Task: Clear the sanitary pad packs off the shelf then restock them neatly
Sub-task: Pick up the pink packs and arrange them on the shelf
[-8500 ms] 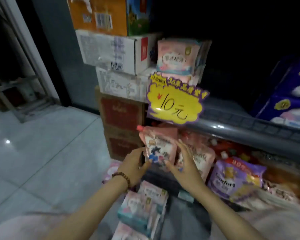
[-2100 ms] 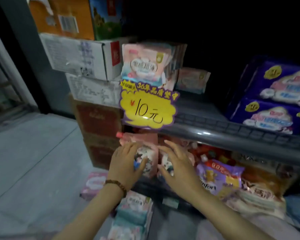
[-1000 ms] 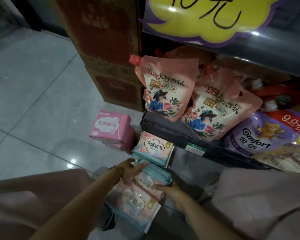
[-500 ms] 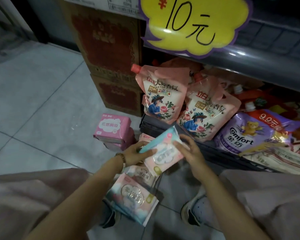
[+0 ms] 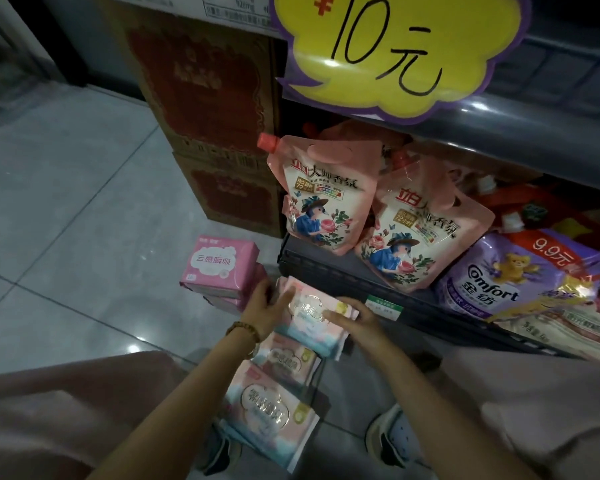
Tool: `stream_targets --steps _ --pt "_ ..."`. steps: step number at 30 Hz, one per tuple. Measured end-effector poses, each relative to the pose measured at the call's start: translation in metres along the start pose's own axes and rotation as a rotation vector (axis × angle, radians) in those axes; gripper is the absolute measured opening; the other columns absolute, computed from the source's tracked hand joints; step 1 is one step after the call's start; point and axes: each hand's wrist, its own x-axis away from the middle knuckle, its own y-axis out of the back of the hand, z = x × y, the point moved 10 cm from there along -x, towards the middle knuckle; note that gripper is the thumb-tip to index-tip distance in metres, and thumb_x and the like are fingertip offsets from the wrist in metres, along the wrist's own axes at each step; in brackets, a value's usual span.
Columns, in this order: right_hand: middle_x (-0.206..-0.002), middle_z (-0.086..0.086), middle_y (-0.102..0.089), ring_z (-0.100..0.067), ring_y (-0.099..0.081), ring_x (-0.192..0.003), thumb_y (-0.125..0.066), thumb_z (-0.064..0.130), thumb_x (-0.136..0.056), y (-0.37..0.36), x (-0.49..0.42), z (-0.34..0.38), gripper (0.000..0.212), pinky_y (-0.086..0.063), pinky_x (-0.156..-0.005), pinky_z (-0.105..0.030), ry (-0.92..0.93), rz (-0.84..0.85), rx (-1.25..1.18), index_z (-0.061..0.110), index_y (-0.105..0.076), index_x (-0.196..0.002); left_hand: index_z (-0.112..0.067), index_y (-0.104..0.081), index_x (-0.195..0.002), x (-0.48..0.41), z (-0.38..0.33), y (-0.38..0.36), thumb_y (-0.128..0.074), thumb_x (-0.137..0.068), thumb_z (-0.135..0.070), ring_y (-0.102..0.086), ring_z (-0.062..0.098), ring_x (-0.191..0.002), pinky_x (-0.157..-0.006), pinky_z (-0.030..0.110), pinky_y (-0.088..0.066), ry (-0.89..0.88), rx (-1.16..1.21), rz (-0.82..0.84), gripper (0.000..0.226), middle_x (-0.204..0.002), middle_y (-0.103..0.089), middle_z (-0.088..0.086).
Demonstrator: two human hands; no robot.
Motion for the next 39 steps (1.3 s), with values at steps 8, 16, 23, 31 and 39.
stream_targets --steps 8,16,23,31,39 --pt "-0.096 -0.013 -0.071 -0.02 -0.068 -0.082 -0.072 0.035 -0.083 -0.003 -0.013 -0.011 0.025 -0.051 -0.057 -0.017 -0.049 -0.247 -0.012 0.011 -0.067 -0.089 -0.01 -0.061 -0.117 -0.037 0.035 -0.019 -0.067 -0.085 -0.039 -0.063 0.019 -0.1 -0.09 0.029 -0.05 0.215 -0.124 0.101 0.044 -0.113 -0.067 0.004" --pt "-0.093 0.0 -0.075 -0.015 -0.07 -0.083 -0.061 0.039 -0.086 -0.025 0.019 -0.043 0.031 -0.052 -0.068 -0.026 -0.191 0.092 -0.297 0.018 -0.062 -0.109 -0.02 -0.061 -0.113 -0.017 0.044 -0.023 -0.067 -0.061 -0.075 -0.064 0.018 -0.095 -0.084 0.03 -0.054 0.329 -0.196 0.192 0.076 -0.107 -0.066 0.001" --pt "-0.122 0.001 -0.064 -0.018 -0.065 -0.106 -0.089 0.054 -0.046 0.014 0.069 0.043 0.109 -0.048 -0.099 -0.042 0.161 -0.055 -0.276 0.022 -0.037 -0.136 -0.023 -0.045 -0.119 0.04 -0.049 -0.026 -0.069 -0.058 -0.075 -0.062 0.013 -0.101 -0.085 0.031 -0.05 0.048 -0.083 0.207 0.083 -0.113 -0.063 -0.004" --pt "-0.108 0.014 -0.071 -0.003 -0.067 -0.099 -0.086 0.034 -0.062 0.062 0.229 0.212 0.091 -0.053 -0.07 -0.013 0.754 -0.069 -0.069 0.028 -0.037 -0.138 -0.038 -0.04 -0.126 0.155 -0.236 -0.024 -0.079 -0.058 -0.047 -0.058 0.006 -0.114 -0.086 0.022 -0.051 -0.578 0.041 0.284 0.079 -0.126 -0.059 -0.011" --pt "-0.121 0.036 -0.051 0.01 -0.054 -0.113 -0.086 0.041 -0.044 0.116 0.321 0.36 0.113 -0.047 -0.081 -0.006 1.229 -0.146 0.189 0.039 -0.024 -0.139 -0.052 -0.014 -0.142 0.222 -0.412 -0.042 -0.079 -0.067 -0.041 -0.048 -0.002 -0.124 -0.099 0.024 -0.046 -1.07 -0.305 0.327 0.1 -0.137 -0.042 -0.031"
